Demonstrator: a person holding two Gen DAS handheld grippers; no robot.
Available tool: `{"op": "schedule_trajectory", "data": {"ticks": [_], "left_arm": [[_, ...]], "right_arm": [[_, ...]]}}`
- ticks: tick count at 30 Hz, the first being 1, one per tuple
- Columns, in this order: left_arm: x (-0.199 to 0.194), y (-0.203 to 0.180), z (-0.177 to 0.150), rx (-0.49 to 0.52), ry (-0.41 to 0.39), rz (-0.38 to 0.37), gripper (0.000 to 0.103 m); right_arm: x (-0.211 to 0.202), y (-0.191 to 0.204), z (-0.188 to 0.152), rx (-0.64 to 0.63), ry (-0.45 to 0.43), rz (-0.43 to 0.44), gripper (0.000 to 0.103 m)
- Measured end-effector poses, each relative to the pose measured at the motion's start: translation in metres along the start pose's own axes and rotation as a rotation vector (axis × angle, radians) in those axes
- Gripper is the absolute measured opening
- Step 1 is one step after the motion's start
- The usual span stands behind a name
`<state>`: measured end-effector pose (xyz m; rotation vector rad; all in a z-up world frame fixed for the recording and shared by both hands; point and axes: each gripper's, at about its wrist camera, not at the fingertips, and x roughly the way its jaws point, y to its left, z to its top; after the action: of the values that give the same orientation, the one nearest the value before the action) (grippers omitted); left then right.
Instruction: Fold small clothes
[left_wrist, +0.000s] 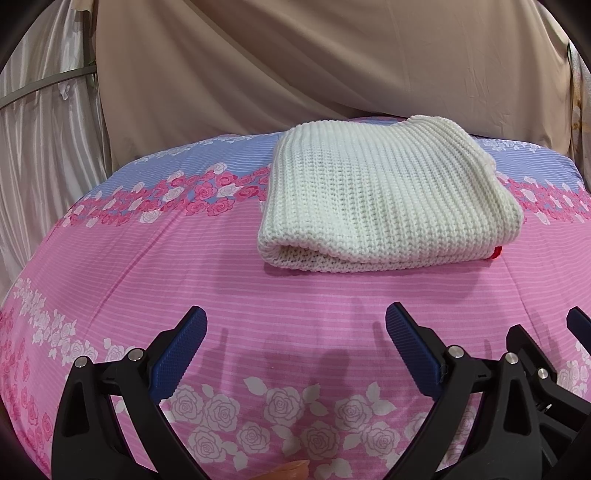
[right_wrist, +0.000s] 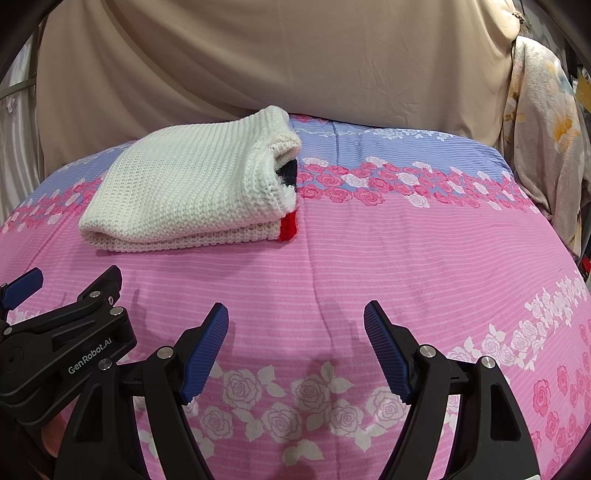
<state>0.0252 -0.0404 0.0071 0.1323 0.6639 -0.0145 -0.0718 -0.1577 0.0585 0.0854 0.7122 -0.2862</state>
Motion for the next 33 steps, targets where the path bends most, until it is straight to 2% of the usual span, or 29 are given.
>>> {"op": "schedule_trajectory", "data": {"ticks": [33], "left_arm": [[0.0001,0.0013,-0.0008,0.007,-0.004,0.008,0.094]], "right_arm": [[0.0004,-0.0027,-0.0001,0.0,-0.001,-0.008,0.074]]}}
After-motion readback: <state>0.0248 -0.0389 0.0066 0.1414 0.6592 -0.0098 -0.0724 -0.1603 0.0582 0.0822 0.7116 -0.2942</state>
